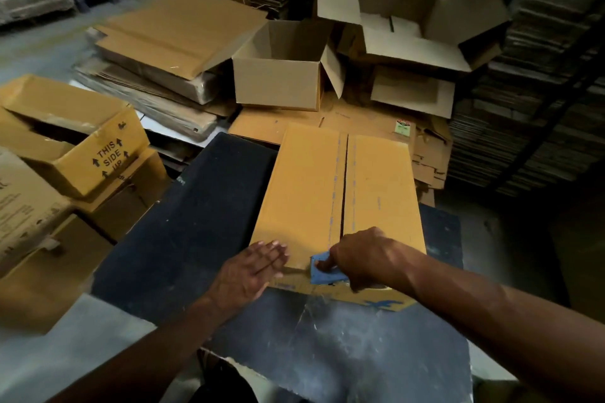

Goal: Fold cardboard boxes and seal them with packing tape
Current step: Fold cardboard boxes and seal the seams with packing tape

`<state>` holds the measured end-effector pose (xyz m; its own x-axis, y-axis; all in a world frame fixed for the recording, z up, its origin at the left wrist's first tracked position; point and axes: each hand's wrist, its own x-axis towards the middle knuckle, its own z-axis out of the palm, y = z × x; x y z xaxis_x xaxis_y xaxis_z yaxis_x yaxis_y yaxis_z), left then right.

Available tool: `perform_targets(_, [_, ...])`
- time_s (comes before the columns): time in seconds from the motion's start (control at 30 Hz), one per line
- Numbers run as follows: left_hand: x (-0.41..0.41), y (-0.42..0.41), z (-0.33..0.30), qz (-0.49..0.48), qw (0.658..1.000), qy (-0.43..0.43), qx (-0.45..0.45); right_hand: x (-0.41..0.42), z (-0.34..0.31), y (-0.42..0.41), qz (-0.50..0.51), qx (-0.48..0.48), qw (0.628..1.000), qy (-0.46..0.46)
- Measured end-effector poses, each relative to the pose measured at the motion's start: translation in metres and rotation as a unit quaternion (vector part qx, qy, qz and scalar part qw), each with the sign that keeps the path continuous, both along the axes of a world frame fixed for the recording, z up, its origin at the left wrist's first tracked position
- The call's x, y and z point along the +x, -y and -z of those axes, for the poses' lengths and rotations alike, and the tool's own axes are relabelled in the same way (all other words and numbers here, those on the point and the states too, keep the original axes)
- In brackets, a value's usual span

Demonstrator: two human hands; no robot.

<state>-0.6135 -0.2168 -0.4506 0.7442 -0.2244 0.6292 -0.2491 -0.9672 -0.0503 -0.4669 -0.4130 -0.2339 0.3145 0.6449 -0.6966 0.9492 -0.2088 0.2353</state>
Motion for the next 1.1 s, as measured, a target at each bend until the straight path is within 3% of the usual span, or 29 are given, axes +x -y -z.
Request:
perform_targets(0.27, [0.000,0.002,-0.002,0.016,1.000,0.000,-0.020,0.033,-0.019,0.077,0.118,-0.040,0.992,-0.011])
perform_targets(0.63, [-0.001,-0.005,-0.016,0.055,0.993,-0.055,-0.091,0.041,-0.019,0.113,0.151,0.011,0.988,-0.038])
perform_targets(0.8, [-0.001,-0.006,-0.015,0.063,0.991,-0.070,-0.094,0.043,-0.032,0.123,0.166,0.069,0.982,-0.053])
perform_targets(0.93, [0.000,-0.010,-0.018,0.073,0.989,-0.090,-0.093,0.037,-0.015,0.133,0.193,0.048,0.977,-0.080])
perform_targets(1.1, [-0.001,-0.010,-0.020,0.071,0.988,-0.097,-0.094,0.042,-0.036,0.139,0.206,0.090,0.967,-0.121])
